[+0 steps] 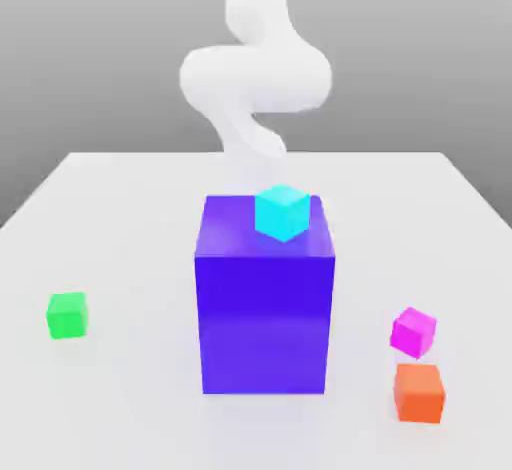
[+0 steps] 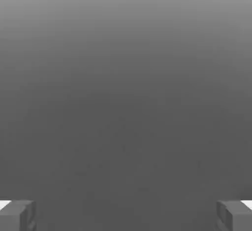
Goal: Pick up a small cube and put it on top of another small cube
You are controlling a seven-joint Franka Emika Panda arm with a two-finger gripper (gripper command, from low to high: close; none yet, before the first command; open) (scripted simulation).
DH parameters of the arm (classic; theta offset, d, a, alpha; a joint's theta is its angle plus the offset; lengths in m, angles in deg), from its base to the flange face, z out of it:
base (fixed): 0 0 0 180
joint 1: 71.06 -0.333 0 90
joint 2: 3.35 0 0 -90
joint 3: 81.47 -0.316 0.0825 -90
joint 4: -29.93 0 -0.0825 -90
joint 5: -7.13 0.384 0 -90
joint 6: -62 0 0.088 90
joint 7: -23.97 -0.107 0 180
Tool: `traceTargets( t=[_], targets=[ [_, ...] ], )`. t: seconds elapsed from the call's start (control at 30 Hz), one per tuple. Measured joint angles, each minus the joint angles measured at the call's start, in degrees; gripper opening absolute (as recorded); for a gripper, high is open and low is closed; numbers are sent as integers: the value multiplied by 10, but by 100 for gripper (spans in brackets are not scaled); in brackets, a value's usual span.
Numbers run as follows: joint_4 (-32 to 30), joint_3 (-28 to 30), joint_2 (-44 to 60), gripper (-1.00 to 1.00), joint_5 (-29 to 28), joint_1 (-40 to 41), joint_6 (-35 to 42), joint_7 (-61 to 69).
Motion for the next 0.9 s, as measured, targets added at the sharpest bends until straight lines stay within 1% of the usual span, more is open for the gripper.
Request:
traceTargets(
  t=[0.3, 0.43, 0.5, 0.6, 0.67, 0.77, 0.83, 0.9],
  targets=[
    [-121, -52, 195, 0, 51, -117, -129, 65],
    [-174, -90, 279, 0, 57, -156, -186, 82],
    [-200, -109, 320, 0, 51, -173, -214, 83],
    [-240, -136, 383, 0, 18, -203, -257, 69],
    [-261, -138, 426, 0, -25, -219, -286, 43],
    [-258, -104, 489, 0, -90, -241, -334, -1],
    [-251, -69, 531, 0, -120, -269, -366, -23],
    [-243, -35, 572, 0, -136, -300, -400, -37]
  ],
)
